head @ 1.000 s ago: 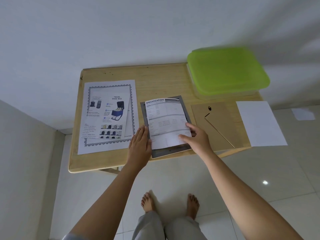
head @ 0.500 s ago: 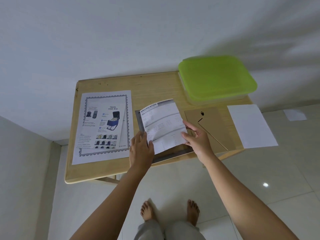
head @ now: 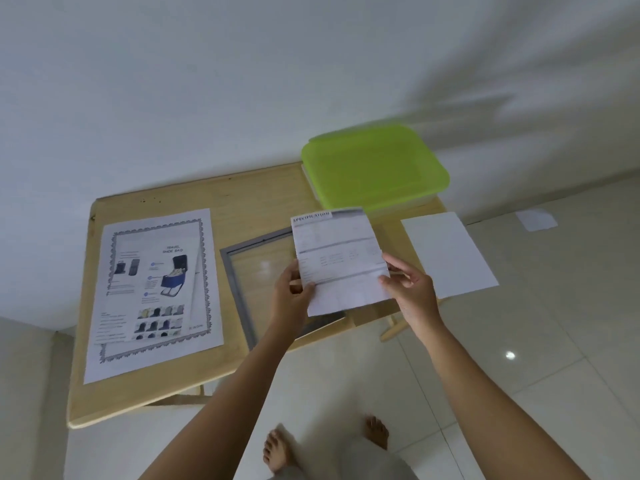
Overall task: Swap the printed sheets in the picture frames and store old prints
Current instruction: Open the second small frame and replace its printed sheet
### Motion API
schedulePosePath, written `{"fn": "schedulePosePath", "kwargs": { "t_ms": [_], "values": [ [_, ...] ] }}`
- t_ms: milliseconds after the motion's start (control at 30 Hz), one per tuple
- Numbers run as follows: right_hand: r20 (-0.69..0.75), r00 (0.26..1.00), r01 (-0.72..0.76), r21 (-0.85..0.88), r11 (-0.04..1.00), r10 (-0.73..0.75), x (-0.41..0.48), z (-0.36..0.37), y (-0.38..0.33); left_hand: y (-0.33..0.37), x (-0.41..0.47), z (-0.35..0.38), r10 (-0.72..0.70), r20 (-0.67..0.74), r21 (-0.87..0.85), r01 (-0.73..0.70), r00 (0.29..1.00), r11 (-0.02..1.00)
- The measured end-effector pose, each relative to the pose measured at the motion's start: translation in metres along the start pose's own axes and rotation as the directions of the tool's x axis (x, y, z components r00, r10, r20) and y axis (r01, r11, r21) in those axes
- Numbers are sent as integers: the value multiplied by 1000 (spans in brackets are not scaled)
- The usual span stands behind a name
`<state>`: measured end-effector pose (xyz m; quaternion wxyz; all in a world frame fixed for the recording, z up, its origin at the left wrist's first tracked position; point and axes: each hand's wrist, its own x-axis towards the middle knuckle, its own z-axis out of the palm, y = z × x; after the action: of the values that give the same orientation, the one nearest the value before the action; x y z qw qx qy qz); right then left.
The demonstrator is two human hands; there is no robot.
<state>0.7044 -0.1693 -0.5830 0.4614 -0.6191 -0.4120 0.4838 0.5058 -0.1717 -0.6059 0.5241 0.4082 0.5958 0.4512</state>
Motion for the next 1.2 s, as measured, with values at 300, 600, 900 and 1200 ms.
{"fn": "schedulePosePath", "kwargs": {
  "t_ms": [300, 600, 900, 1200],
  "values": [
    [-197, 975, -143, -219, 965, 100, 26, -124, 33, -7, 12, 122, -89, 177, 91, 74, 980, 993],
    [-176, 983, -106, -315, 943, 51, 96, -222, 28, 1, 45, 238, -129, 144, 113, 113, 981, 987],
    [6, 998, -55, -525, 849, 69, 140, -239, 46, -16, 46, 271, -148, -23, 393, 145, 989, 908],
    [75, 996, 5, -600, 800, 51, 145, -238, 57, -14, 40, 275, -67, -51, 552, 84, 996, 830]
  ]
}}
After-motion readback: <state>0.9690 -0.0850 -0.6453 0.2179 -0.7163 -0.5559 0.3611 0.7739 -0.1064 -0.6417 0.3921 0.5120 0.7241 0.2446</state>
